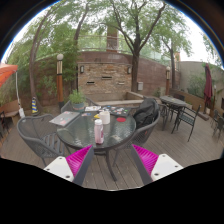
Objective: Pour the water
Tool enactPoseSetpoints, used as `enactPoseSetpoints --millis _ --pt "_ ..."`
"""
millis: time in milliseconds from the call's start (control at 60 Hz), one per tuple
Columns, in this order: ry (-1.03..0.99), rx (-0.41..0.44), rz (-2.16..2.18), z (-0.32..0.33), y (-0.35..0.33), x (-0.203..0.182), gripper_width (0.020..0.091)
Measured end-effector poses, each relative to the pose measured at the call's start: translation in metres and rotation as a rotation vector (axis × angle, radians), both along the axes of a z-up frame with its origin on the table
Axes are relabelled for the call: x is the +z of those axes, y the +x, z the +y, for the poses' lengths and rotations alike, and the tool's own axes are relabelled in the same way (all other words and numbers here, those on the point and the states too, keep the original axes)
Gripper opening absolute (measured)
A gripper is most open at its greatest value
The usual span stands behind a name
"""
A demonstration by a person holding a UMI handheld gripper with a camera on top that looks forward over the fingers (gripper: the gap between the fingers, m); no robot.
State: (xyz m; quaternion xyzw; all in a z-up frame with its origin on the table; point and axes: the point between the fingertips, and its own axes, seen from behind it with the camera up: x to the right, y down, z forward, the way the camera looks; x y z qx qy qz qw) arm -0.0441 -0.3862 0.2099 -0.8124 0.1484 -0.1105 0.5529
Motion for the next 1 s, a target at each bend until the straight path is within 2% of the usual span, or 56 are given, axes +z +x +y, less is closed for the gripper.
enactPoseSetpoints --millis 133,233,333,517,683,733,750,767,800,817,883,900,917,967,1000 --pt "0.021 0.044 0.031 0.024 -0.053 -0.014 0.0842" --pt "0.055 0.051 0.032 0.067 -0.06 -0.031 0.0832" --pt "0.088 0.077 -0.006 0.128 -0.051 -0.057 0.0833" --pt "0.141 0.056 -0.022 0.239 -0.016 -0.111 0.0832" --pt "0.194 0.017 -0.047 0.296 0.014 -0.129 0.0828" --pt "0.2 0.021 -0.051 0.308 0.015 -0.132 0.078" --pt "0.2 0.026 -0.05 0.311 0.016 -0.134 0.0729" --pt "0.199 0.032 -0.049 0.315 0.015 -0.136 0.0652" --pt "0.188 0.044 -0.057 0.32 0.014 -0.141 0.0454" --pt "0.177 0.044 -0.063 0.321 0.015 -0.145 0.0405" --pt "0.185 0.047 -0.095 0.323 0.014 -0.144 0.0371" --pt "0.185 0.056 -0.103 0.324 0.013 -0.143 0.0371" --pt "0.181 0.069 -0.108 0.325 0.013 -0.143 0.0342" --pt "0.146 0.097 -0.112 0.327 0.009 -0.144 0.0338" --pt "0.12 0.124 -0.093 0.332 0.004 -0.149 0.0303"
